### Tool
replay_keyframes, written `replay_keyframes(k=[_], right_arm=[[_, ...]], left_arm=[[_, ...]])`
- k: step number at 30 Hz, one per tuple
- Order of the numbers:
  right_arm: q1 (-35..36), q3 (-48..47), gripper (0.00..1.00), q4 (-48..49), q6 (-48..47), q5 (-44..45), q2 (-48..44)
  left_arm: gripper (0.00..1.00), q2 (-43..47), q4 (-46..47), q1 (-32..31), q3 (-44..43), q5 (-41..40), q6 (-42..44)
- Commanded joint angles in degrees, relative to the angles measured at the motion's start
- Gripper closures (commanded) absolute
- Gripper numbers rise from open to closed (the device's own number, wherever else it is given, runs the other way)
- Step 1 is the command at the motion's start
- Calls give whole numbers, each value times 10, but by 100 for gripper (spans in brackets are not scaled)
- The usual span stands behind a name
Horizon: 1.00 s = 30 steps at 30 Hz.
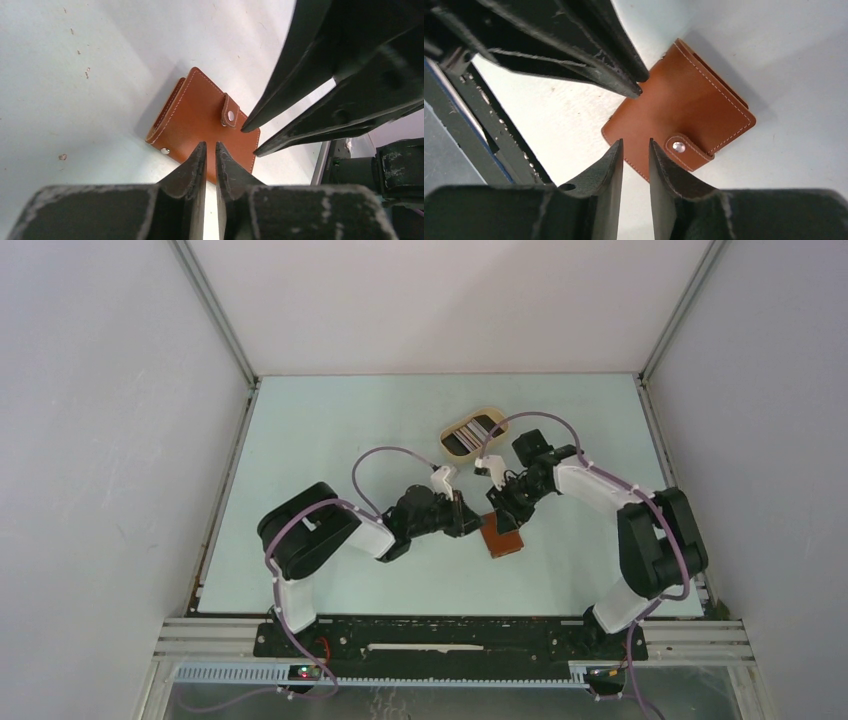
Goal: Put the credit cards into the card holder
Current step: Close the card holder at the center of the board.
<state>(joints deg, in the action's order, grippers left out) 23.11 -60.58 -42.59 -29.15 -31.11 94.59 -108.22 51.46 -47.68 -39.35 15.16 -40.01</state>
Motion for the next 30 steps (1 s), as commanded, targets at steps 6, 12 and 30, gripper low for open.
replay_keyframes(k=[6, 12, 30], right_arm=[[-8, 3, 68, -32, -88, -29, -88], [-22, 10, 69, 2, -52, 20, -66], [54, 25, 52, 60, -16, 169, -30]], left_arm=[[76, 64, 94, 3, 51, -8, 29], [75, 66, 105, 4, 57, -11, 29], [85, 28, 47, -1, 10, -5, 19]])
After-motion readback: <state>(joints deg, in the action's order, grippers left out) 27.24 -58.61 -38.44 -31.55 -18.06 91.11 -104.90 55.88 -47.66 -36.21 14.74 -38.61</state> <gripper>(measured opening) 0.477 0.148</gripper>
